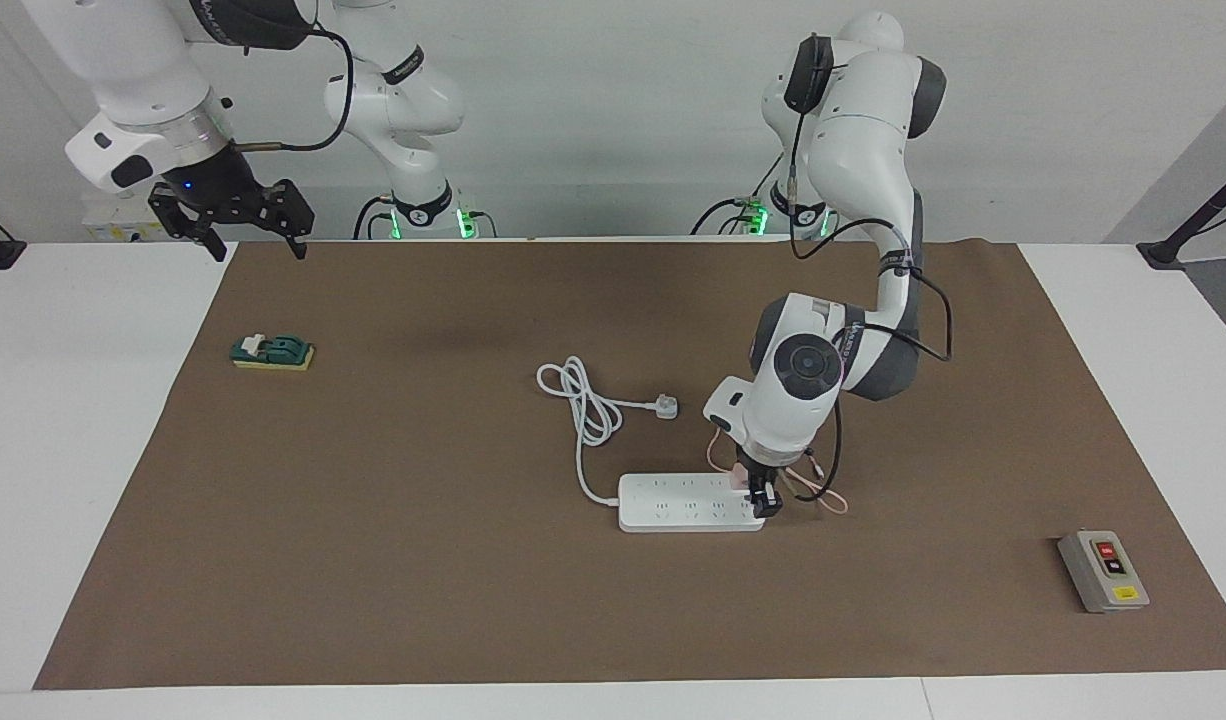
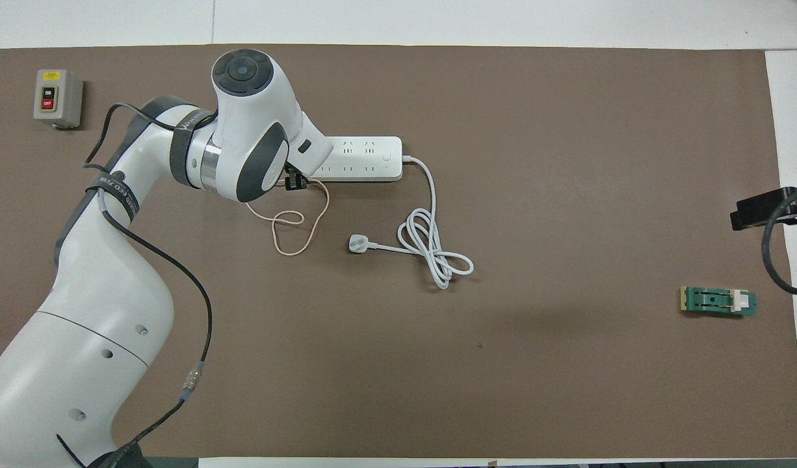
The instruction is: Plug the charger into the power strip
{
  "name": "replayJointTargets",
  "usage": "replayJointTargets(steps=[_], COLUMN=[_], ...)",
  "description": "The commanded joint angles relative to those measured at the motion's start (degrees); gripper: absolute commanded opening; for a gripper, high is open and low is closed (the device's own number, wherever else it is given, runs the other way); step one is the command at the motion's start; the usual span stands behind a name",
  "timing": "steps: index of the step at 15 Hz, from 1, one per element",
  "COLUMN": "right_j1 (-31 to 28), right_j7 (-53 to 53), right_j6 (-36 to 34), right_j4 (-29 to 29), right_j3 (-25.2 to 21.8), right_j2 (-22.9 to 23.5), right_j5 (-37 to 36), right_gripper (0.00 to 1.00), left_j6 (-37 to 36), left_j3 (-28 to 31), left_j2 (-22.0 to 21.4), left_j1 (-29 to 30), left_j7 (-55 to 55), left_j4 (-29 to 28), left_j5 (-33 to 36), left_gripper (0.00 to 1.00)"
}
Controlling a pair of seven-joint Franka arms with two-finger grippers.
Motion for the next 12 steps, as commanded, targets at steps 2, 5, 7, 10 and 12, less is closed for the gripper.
replayJointTargets(steps=[2,5,7,10,12], right_j1=[-0.57,-0.57,-0.57,-0.57,-0.57], right_j7=[-1.08,-0.99,-0.99,-0.99,-1.08], right_j6=[-0.21,-0.21,-0.21,-0.21,-0.3], right_j4=[-0.45,-0.45,-0.45,-0.45,-0.45], right_j3=[0.2,0.2,0.2,0.2,0.11], right_j2=[-0.53,-0.53,-0.62,-0.53,-0.53], right_j5=[-0.33,-0.33,-0.33,-0.33,-0.33], right_gripper=[1.0,1.0,1.0,1.0,1.0], left_j6=[0.58,-1.08,-5.73,-14.77,-19.53], left_j3=[0.2,0.55,0.64,0.72,0.81], left_j2=[-3.87,-7.21,-10.98,-17.31,-20.39], left_j1=[1.01,1.7,2.06,2.32,4.51], left_j7=[-0.72,-3.52,-10.44,-20.64,-25.49], left_j4=[-0.65,-0.73,-0.73,-0.73,-0.65], left_j5=[-6.12,-11.22,-11.32,-10.97,-10.97], left_gripper=[1.0,1.0,1.0,1.0,1.0])
